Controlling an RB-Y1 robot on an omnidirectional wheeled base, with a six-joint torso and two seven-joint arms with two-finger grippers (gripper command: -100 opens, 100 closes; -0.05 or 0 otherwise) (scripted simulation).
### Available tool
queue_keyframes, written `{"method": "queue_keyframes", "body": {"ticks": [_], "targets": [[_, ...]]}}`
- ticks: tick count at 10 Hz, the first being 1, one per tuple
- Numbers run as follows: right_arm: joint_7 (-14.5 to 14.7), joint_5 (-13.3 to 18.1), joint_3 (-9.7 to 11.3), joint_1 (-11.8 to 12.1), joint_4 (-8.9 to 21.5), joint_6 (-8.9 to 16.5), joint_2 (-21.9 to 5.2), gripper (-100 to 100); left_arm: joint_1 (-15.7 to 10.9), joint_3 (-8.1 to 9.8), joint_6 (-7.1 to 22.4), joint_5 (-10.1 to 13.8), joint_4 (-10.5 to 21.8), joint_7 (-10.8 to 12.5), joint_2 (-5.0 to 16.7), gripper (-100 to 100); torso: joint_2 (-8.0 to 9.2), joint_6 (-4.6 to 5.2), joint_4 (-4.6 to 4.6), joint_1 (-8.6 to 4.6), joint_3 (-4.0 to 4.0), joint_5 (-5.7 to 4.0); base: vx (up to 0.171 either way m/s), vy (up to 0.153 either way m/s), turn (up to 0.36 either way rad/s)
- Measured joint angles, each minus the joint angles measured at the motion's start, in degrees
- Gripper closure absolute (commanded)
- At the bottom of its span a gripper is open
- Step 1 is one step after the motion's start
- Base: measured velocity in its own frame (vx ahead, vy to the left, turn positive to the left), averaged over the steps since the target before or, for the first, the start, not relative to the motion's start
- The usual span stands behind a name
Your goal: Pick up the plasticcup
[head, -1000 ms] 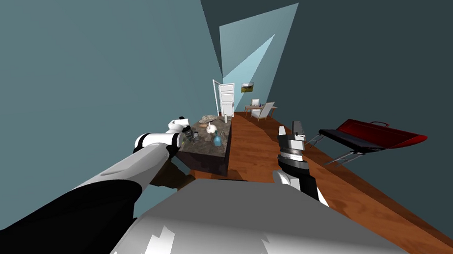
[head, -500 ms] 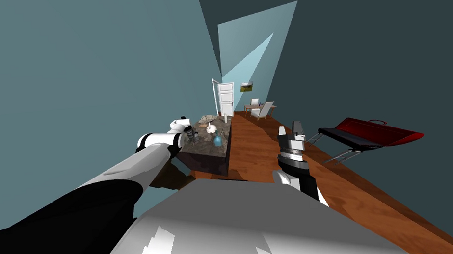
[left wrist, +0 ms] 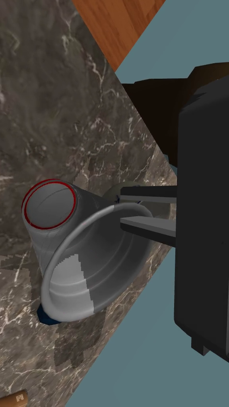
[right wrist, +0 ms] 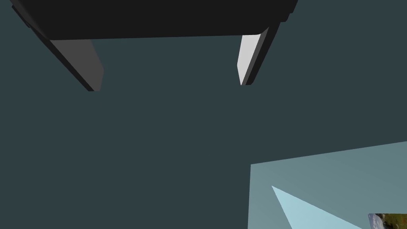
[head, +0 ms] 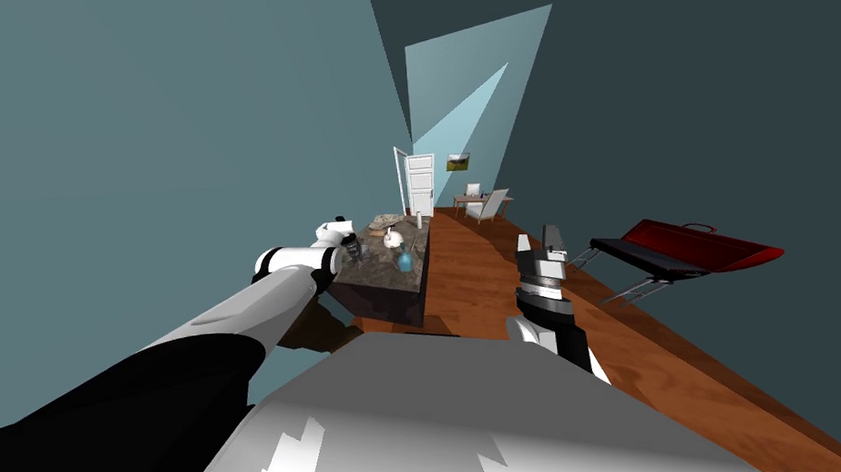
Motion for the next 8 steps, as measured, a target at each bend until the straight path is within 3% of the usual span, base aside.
{"method": "queue_keyframes", "body": {"ticks": [1, 2, 3, 4, 5, 6, 7, 8], "targets": [[0.00, 0.00, 0.00, 0.00, 0.00, 0.00, 0.00, 0, 0.00, 0.00, -0.01, 0.00, 0.00, 0.00, 0.00, 0, 0.01, 0.00, 0.01, -0.01, 0.01, -0.01, 0.000, 0.000, 0.000], [0.00, 0.00, 0.00, 0.00, 0.00, 0.00, 0.00, 0, 0.01, 0.00, -0.01, 0.00, 0.00, 0.00, 0.00, 100, 0.02, 0.00, 0.01, -0.01, 0.01, -0.01, 0.000, 0.031, -0.039], [0.00, 0.00, 0.00, 0.00, 0.00, 0.00, 0.00, 0, 1.63, -0.07, 0.72, -0.03, -1.65, 1.07, -0.80, 100, 0.01, 0.02, -0.04, 0.08, -0.01, 0.05, -0.004, 0.048, -0.036], [0.00, 0.00, 0.00, 0.00, 0.00, 0.00, 0.00, 0, 1.72, -0.12, 0.18, -0.04, -0.84, 1.62, -1.05, 100, 0.01, -0.05, -0.21, 0.20, -0.10, 0.22, 0.002, -0.047, 0.059], [0.00, 0.00, 0.00, 0.00, 0.00, 0.00, 0.01, 0, 2.19, 0.23, 1.04, 0.22, -1.87, 1.02, -0.51, 100, -0.02, -0.16, -0.23, 0.05, -0.13, 0.20, 0.013, -0.080, 0.079], [0.00, 0.00, 0.00, 0.00, 0.00, 0.00, 0.01, 0, 0.99, 0.21, 1.02, 0.12, 0.17, 0.15, 0.06, 100, -0.06, -0.09, -0.24, -0.09, -0.15, 0.16, 0.022, -0.086, 0.043], [0.00, 0.00, 0.01, 0.00, 0.00, 0.00, 0.01, 0, 0.86, 0.39, 1.73, 0.19, -0.25, -0.55, 0.56, 100, -0.11, -0.05, -0.23, -0.18, -0.17, 0.12, 0.012, -0.040, 0.017], [0.00, 0.00, 0.00, 0.00, 0.00, 0.00, 0.00, 0, 0.86, 0.42, 2.00, 0.20, -0.42, -0.69, 0.64, 0, -0.11, -0.02, -0.25, -0.07, -0.18, 0.15, 0.001, -0.007, -0.002]]}}
